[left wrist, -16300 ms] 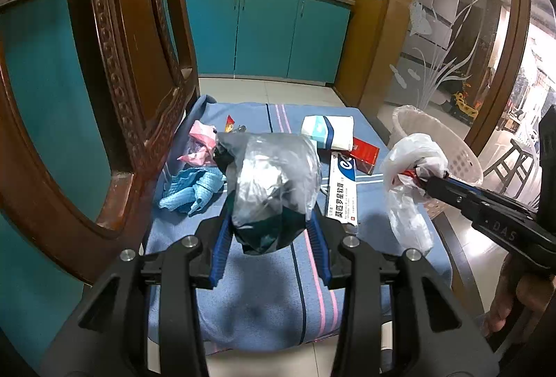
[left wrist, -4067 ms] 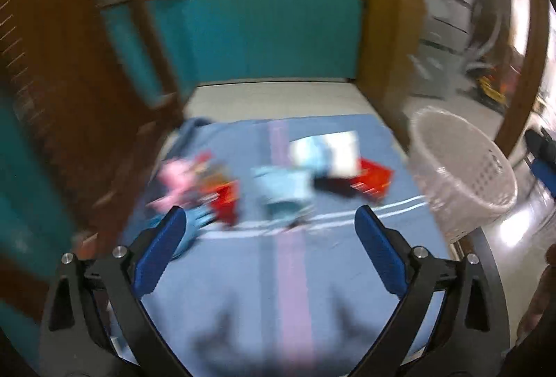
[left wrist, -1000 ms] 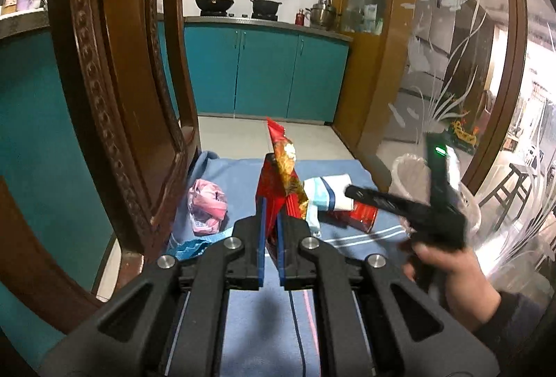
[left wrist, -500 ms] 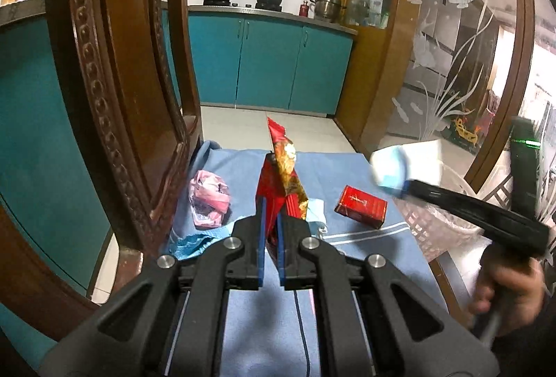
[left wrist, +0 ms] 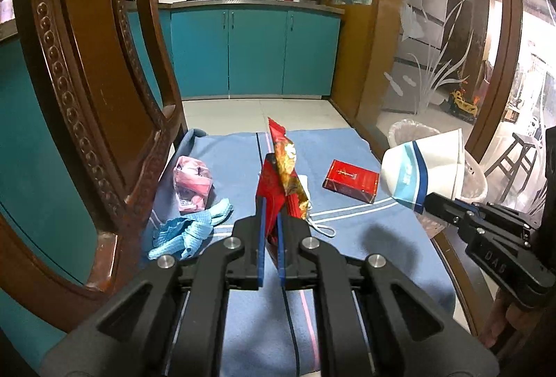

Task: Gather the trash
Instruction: 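Grasp the white paper cup rim with the right tool while left holds wrapper, then carry the paper cup with the right tool into the wastebasket and release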

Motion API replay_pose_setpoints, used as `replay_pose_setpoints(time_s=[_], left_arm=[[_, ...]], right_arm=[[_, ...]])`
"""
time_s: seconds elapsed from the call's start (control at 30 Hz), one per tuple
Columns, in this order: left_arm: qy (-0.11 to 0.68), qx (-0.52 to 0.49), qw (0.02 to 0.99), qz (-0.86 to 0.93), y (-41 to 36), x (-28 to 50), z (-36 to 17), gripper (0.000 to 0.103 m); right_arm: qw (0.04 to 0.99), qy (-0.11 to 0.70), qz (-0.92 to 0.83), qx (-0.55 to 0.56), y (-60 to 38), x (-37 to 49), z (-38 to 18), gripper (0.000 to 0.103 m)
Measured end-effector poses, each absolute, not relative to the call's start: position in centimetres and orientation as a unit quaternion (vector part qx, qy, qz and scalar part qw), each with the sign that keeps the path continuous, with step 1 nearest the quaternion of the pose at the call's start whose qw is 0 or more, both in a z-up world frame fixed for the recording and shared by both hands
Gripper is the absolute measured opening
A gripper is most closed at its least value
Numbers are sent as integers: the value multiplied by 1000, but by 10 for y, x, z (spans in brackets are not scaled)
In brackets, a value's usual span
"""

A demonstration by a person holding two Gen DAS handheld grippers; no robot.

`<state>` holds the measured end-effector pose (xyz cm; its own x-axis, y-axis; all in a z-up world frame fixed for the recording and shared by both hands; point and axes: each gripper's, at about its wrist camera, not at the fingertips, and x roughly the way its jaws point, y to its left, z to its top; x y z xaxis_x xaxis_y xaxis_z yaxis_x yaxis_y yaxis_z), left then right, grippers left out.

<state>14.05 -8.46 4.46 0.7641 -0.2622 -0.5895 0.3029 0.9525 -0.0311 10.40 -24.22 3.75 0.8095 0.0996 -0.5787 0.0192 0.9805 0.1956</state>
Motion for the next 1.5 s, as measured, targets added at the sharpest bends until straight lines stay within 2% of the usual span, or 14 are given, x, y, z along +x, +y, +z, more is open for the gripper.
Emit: replay_pose_setpoints(time_s=[1.5], left_arm=[[326,30,933,-150,-85,140,38,7]], right_arm=[[946,313,28,82,-232,107,37,3]])
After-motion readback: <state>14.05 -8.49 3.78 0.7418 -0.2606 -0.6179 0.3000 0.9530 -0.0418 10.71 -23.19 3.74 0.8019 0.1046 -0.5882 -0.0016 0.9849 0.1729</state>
